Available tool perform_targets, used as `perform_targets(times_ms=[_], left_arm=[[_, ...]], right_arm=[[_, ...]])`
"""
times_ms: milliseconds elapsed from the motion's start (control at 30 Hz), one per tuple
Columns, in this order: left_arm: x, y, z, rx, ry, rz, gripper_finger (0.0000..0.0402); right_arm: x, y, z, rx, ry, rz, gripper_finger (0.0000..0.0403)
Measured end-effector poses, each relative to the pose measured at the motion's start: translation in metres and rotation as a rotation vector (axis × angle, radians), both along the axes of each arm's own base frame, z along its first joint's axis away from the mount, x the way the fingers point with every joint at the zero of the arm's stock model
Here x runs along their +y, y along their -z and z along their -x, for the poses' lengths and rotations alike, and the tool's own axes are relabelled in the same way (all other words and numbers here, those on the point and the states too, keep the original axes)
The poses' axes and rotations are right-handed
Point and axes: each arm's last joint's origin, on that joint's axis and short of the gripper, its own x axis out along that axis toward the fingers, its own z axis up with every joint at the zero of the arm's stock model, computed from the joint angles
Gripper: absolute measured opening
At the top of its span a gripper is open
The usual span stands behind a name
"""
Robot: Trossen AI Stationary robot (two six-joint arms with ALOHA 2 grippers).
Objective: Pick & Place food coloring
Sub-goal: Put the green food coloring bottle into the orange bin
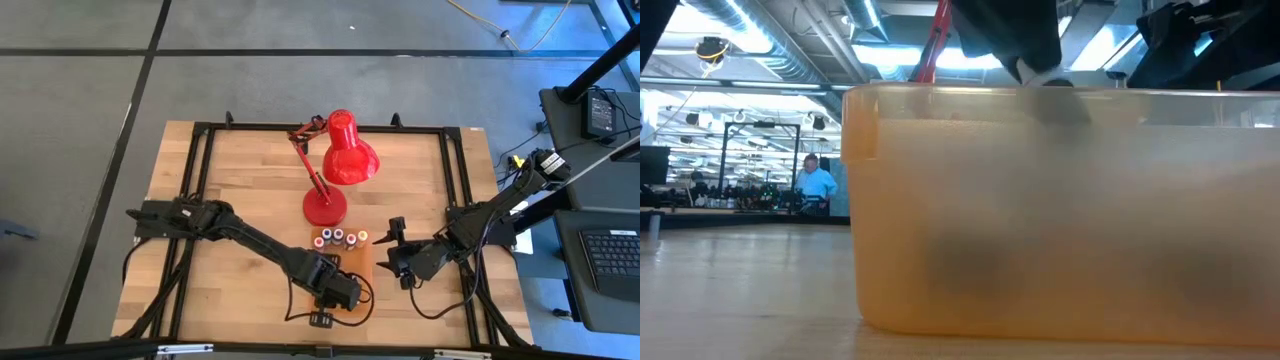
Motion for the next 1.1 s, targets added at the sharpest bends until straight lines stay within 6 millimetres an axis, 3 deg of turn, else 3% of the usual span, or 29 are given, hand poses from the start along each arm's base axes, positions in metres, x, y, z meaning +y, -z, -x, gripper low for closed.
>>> perform_targets(times_ms=[733,1100], left_arm=[[-0.001,0.043,-0.014,0.091,0.042,0.053,0.0061],[0.0,0.044,-0.015,0.088,0.038,0.053,0.0079]], right_arm=[[0.0,0.0,0.0,0.002,0.012,-0.012,0.0265],[0.0,0.0,0.0,0.003,0.012,-0.012,0.0265]])
